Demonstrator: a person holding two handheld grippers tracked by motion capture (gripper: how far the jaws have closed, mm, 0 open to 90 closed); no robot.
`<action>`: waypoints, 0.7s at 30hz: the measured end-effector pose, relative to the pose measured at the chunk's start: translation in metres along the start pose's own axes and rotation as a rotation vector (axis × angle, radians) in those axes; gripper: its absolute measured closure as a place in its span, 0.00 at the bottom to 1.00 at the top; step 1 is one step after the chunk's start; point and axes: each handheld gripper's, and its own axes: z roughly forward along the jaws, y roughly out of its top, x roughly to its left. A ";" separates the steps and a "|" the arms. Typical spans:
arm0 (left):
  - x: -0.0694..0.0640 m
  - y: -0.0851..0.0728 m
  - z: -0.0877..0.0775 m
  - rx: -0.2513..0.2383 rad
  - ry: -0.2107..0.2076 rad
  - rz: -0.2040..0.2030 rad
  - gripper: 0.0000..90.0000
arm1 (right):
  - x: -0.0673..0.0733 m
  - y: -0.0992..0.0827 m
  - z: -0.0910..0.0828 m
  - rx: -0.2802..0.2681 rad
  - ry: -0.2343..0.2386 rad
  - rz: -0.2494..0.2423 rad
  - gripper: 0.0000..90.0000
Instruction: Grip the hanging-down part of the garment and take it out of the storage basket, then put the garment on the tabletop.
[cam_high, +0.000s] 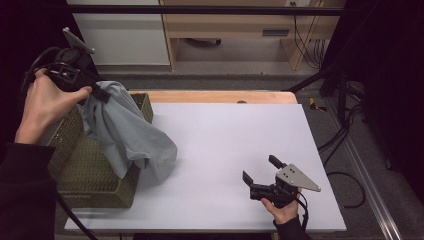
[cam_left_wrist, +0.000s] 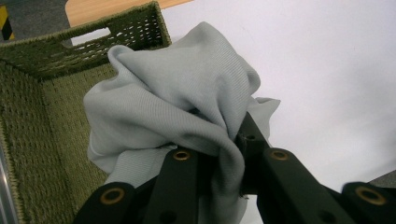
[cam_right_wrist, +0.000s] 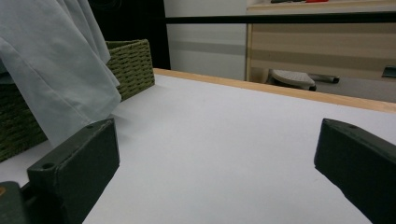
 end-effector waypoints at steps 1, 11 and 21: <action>0.000 0.000 0.000 0.000 0.000 0.000 0.89 | 0.000 0.000 0.000 0.000 0.000 0.000 0.00; -0.001 0.001 0.002 0.001 0.000 0.003 0.89 | -0.004 -0.007 -0.006 -0.008 -0.010 0.001 0.00; -0.002 0.002 0.002 0.003 -0.001 0.003 0.89 | -0.005 -0.008 -0.008 -0.005 -0.020 0.011 0.00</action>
